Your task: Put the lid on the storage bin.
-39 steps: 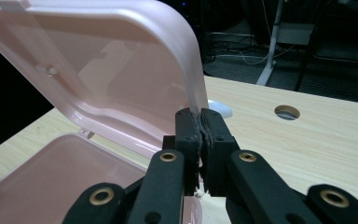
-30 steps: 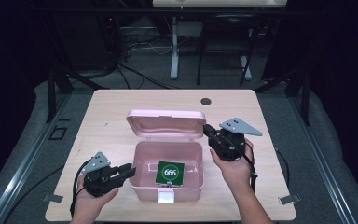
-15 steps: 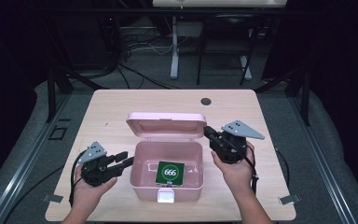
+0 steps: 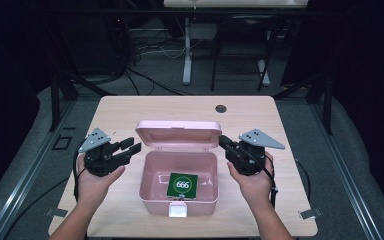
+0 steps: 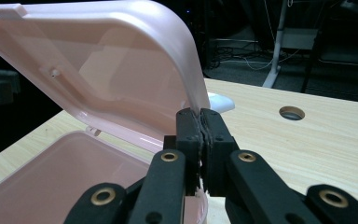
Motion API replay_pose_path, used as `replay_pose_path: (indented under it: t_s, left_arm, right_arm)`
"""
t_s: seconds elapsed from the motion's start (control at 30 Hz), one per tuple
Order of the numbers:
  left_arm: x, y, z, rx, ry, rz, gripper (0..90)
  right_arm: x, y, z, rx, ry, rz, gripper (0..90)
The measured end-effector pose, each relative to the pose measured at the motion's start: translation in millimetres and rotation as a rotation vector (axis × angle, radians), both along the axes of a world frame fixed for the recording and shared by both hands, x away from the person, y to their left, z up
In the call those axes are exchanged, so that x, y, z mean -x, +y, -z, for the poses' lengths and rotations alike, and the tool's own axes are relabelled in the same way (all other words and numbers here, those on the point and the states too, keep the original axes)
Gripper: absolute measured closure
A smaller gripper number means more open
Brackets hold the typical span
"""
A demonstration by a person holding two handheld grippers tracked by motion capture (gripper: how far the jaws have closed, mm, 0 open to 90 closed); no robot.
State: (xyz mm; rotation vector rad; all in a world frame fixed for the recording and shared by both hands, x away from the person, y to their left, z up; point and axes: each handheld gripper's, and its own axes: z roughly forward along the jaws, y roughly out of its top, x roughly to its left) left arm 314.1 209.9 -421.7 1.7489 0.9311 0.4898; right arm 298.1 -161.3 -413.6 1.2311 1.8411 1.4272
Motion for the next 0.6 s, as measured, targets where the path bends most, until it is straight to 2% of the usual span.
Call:
replay_pose_path:
  t_s: [0.27, 0.5, 0.6]
  left_arm:
    - [-6.9, -10.6, -14.1, 0.012, -0.04, -0.003, 62.6]
    - [-12.4, -14.8, -20.2, 0.017, -0.047, -0.013, 71.6]
    - [-14.2, -13.7, -20.8, 0.025, -0.038, -0.018, 75.6]
  right_arm:
    - [-0.7, -0.7, 0.4, -0.007, 0.002, -0.003, 87.5]
    - [-0.9, -1.1, 0.8, -0.009, 0.004, -0.005, 87.6]
    - [-1.3, -1.6, 0.9, -0.013, 0.005, -0.008, 87.5]
